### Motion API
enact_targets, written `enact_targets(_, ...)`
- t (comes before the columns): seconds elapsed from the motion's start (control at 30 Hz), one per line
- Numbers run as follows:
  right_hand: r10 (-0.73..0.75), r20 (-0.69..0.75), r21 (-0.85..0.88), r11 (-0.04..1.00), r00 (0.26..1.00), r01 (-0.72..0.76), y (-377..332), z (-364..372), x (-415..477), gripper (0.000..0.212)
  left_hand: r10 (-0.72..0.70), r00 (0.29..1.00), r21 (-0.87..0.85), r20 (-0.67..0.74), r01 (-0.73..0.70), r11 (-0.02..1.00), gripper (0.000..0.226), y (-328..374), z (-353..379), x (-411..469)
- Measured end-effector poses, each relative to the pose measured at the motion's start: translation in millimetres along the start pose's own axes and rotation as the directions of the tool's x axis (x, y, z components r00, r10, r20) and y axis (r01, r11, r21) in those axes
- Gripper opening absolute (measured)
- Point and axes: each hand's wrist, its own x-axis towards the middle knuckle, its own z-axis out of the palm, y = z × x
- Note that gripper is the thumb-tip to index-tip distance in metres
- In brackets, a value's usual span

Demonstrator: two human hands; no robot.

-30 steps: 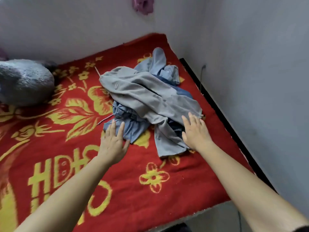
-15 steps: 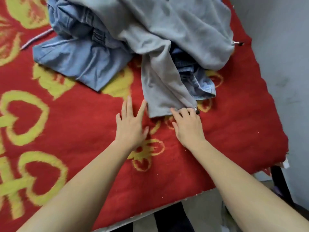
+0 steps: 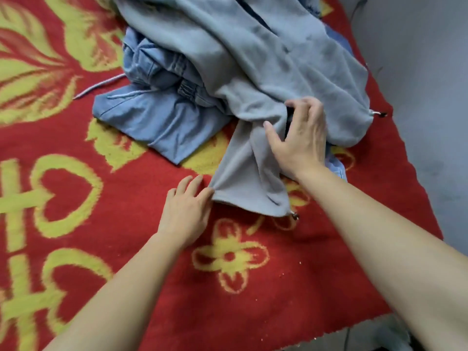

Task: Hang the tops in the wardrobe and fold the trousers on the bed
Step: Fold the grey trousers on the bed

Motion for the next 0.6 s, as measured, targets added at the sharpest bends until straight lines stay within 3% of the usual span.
enact_targets(0.07,-0.046,0.145,-0.093,0.994,0.988,0.060,-19.8,11.3,39.4,0.097,-0.130,0.990,-0.007,0.050,0.131,0.991,0.056,-36.9,-2.2,-16.6)
enact_targets(0.13,-0.033,0.347,-0.252,0.959,0.937,0.127,-26.4,28.0,67.4,0.106,-0.206,0.973,-0.047,0.100,0.212,0.976,0.064,-68.5,-1.1,-30.5)
enact_targets(0.2,0.021,0.436,-0.351,0.925,0.900,0.148,-26.6,43.5,76.8,0.070,-0.195,0.967,-0.094,0.162,0.212,0.973,0.060,-84.1,0.8,-34.4)
enact_targets(0.23,0.035,0.397,-0.333,0.937,0.917,0.109,-27.9,48.0,75.6,0.049,-0.208,0.963,-0.143,0.174,0.234,0.962,0.056,-86.3,-0.2,-31.4)
enact_targets(0.3,0.037,0.248,-0.256,0.966,0.968,0.029,-30.5,52.8,62.0,0.031,-0.312,0.931,-0.250,0.190,0.353,0.901,0.047,-83.4,-6.1,-20.2)
enact_targets(0.4,-0.088,0.124,-0.104,0.989,0.988,0.102,-37.4,48.8,20.1,0.019,-0.477,0.853,-0.399,0.210,0.520,0.755,0.051,-78.9,-17.8,-4.2)
enact_targets(0.5,-0.200,0.175,0.085,0.979,0.964,0.187,-40.4,38.0,-41.8,0.024,-0.565,0.799,-0.526,0.204,0.576,0.625,0.073,-76.0,-26.1,5.9)
enact_targets(0.53,-0.228,0.233,0.131,0.970,0.945,0.202,-39.9,35.4,-67.3,0.026,-0.604,0.771,-0.601,0.204,0.586,0.544,0.075,-75.4,-29.8,11.2)
enact_targets(0.6,-0.300,0.415,0.167,0.953,0.859,0.253,-38.9,31.0,-123.8,0.031,-0.679,0.688,-0.805,0.257,0.541,0.243,0.073,-68.9,-37.8,22.4)
